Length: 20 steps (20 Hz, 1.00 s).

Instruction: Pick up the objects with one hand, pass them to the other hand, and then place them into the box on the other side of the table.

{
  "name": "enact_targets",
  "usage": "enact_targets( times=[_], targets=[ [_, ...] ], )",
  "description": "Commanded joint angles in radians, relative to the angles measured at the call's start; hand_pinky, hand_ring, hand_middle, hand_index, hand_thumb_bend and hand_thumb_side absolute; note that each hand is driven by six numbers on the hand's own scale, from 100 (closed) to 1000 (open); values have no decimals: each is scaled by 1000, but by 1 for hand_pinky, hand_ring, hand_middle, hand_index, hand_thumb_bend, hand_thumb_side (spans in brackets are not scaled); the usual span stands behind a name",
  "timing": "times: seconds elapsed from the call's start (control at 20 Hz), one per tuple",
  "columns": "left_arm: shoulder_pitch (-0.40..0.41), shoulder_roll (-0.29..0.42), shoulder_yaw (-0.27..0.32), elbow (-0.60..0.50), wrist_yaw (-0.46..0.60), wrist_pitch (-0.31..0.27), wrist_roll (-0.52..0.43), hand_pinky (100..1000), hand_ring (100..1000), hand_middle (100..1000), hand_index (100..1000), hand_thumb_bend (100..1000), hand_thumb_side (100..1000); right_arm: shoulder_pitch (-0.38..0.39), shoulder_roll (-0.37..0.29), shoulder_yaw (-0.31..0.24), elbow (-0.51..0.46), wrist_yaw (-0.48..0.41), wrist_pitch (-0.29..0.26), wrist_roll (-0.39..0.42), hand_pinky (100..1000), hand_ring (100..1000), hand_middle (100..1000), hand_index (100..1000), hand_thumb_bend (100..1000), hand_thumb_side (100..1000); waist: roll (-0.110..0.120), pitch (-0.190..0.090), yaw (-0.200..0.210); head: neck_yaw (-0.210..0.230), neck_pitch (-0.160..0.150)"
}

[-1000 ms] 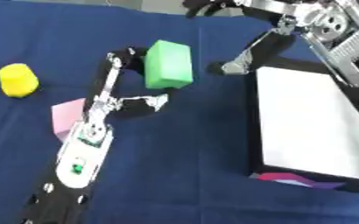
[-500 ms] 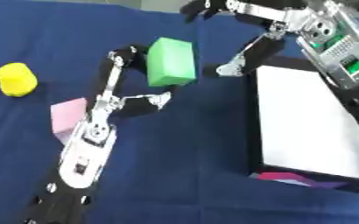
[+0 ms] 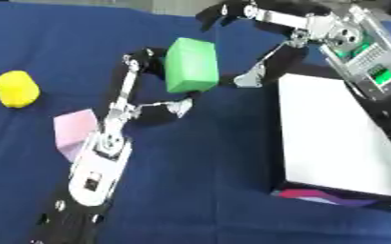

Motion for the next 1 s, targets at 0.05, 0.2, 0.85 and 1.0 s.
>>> enact_targets(
  times=[0.05, 0.2, 0.85, 1.0],
  targets=[
    [-17, -20, -5, -18, 7, 3, 7, 718, 509, 404, 541, 100, 147, -16, -10, -9, 2, 7, -7, 6, 869, 933, 806, 947, 437, 320, 0, -5, -1, -4, -8],
    [-17, -28, -4, -9, 6, 5, 17, 715, 507, 402, 541, 100, 157, -17, -8, -7, 6, 13, -13, 10, 869, 934, 807, 947, 437, 322, -1, -5, -1, -4, -8],
    [-19, -37, -18, -15, 30, -2, 20, 712, 505, 397, 540, 100, 196, -11, -6, -8, 32, 40, -19, -6, 867, 933, 803, 944, 423, 332, -3, -1, 1, -10, -9],
    [-17, -38, -22, -13, 34, -5, 14, 714, 505, 398, 541, 100, 198, -10, -2, -7, 48, 39, -17, -14, 866, 933, 792, 945, 394, 343, -3, 0, 2, -12, -11]
  ],
)
